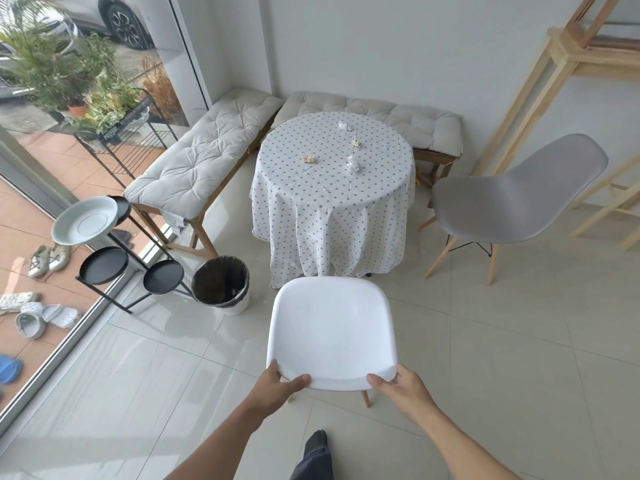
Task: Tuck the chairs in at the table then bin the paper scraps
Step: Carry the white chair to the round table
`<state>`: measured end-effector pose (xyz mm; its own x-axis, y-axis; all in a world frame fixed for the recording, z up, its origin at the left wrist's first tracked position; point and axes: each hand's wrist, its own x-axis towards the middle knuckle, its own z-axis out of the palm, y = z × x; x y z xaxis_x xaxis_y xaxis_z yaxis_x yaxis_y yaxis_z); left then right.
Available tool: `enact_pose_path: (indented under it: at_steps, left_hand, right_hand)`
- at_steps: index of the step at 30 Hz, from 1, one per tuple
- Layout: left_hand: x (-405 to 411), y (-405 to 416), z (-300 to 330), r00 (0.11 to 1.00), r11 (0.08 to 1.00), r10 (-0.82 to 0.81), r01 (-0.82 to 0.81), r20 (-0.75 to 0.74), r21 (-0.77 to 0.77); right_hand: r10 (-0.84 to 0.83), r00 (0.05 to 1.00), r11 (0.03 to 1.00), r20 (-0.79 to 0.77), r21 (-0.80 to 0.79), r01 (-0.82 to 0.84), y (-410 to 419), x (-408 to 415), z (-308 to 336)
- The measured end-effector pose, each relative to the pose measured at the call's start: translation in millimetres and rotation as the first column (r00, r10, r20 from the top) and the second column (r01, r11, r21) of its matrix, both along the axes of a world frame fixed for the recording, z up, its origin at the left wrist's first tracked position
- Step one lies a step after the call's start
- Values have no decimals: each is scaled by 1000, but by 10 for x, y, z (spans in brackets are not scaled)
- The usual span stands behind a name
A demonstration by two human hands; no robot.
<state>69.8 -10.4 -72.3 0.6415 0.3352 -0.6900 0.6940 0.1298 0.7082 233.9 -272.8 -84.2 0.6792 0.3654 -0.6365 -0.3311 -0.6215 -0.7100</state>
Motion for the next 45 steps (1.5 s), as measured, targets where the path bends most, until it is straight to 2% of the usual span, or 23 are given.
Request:
enact_pose_path:
  at_steps: [8,22,36,45]
  left_hand:
    - [324,245,-47,1000,1000,-7,7,-4,11]
    - [1227,882,-112,999,998,-42,41,16,37]
    - [2276,1629,-207,997,998,-36,32,66,60]
    - [2664,1953,-276,994,995,-48,40,94,87]
  right_hand:
    - [-18,1000,1000,14,22,17,199,338,-52]
    - [-29,999,997,31,-70,31,820,1198,-11]
    - [-44,996,999,79,-21,46,1514,2145,-154]
    - [-86,995,996,53,23,85,1808,2519,-220]
